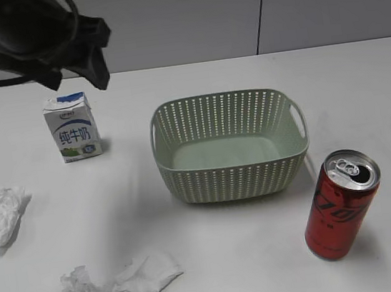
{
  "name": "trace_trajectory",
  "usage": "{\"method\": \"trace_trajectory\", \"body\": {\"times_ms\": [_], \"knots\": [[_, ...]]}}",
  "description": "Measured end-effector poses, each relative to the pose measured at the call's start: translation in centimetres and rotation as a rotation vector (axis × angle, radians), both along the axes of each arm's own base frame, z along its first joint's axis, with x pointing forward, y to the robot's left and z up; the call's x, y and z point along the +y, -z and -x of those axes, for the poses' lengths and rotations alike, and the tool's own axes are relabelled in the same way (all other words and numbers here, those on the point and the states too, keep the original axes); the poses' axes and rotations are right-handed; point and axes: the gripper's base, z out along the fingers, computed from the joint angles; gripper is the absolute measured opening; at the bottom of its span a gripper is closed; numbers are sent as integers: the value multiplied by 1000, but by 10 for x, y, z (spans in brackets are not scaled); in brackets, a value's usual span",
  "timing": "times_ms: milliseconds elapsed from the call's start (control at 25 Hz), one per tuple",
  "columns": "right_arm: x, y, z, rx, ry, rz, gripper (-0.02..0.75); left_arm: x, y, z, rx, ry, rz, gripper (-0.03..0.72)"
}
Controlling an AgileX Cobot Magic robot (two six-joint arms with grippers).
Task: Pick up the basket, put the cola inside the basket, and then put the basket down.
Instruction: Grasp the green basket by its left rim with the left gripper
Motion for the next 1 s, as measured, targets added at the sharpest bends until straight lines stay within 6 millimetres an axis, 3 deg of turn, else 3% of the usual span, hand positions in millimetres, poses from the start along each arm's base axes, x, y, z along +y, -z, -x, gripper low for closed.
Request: {"method": "trace_trajectory", "body": {"times_ms": [160,400,600,1000], "knots": [[0,0,0,0,0,0,583,-33,18,-17,42,-22,-84,536],[0,0,0,0,0,0,583,-62,52,-34,119,-93,-127,536],[0,0,0,0,0,0,583,-75,83,-41,209,-146,-98,536],[0,0,0,0,0,0,583,-87,127,-50,282,-226,-79,536]]}}
